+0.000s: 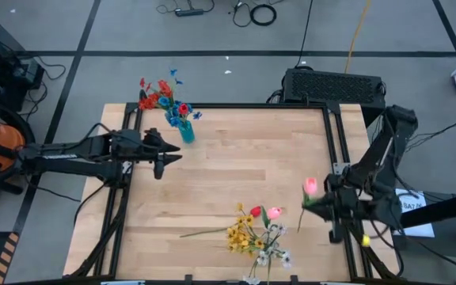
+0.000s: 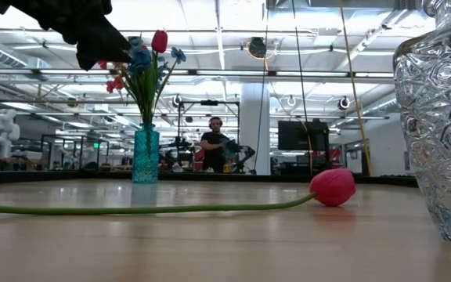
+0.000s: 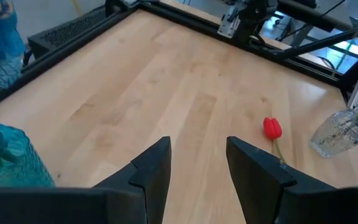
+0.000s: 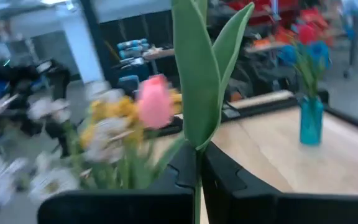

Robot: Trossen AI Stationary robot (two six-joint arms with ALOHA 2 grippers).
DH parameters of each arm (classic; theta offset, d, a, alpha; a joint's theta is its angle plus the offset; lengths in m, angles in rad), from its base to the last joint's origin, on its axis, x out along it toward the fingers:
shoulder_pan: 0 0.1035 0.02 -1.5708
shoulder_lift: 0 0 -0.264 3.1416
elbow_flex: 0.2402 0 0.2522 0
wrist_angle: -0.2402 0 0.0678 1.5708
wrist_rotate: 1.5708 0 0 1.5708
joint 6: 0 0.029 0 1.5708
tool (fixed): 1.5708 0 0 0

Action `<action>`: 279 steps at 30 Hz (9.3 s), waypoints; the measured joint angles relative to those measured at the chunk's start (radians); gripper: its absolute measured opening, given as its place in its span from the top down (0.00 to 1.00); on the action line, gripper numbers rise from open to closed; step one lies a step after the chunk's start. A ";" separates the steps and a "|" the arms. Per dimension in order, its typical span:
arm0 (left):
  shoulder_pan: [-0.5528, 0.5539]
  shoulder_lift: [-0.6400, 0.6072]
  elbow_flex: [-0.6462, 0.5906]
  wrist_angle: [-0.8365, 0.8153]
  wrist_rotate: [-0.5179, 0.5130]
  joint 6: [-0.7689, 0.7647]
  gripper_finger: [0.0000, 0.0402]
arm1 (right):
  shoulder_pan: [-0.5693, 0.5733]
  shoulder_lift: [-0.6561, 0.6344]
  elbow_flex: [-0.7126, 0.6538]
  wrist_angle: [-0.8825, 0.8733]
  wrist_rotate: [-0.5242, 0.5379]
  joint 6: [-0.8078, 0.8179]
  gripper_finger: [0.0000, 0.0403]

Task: Sort flowers into vase by color
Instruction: Put the pink flower into the transparent vase, then put the red flower into the blue vase

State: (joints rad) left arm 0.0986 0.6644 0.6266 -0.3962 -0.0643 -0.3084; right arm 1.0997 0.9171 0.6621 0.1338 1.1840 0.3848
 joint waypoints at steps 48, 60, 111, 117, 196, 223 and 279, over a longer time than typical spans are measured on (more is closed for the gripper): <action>-0.084 0.147 0.000 0.104 0.006 -0.026 0.60 | -0.107 0.611 0.000 0.813 -0.290 -0.480 1.00; -0.115 0.147 0.000 0.104 -0.008 -0.027 0.60 | -0.112 0.611 0.000 0.626 -0.213 -0.331 0.96; -0.177 0.269 0.000 0.198 -0.020 -0.027 0.60 | -0.039 0.009 0.000 -0.358 -0.374 0.483 0.69; -0.222 0.381 0.000 0.382 -0.034 -0.059 0.60 | -0.057 -0.029 0.000 -0.814 -0.530 1.062 0.79; -0.508 1.424 0.741 -0.158 -0.150 -0.420 0.99 | -0.071 0.142 0.000 -1.073 -0.657 1.385 0.92; -0.366 0.512 0.169 0.527 -0.683 -0.097 1.00 | -0.072 0.142 0.000 -1.088 -0.499 1.384 0.92; 0.077 0.091 0.238 0.889 -0.213 0.529 1.00 | -1.024 -0.094 -0.222 -0.614 -0.921 0.539 1.00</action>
State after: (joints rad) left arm 0.1753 0.7555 0.8646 0.4932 -0.2775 0.2206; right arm 0.0754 0.8232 0.4401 -0.4806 0.2626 0.9240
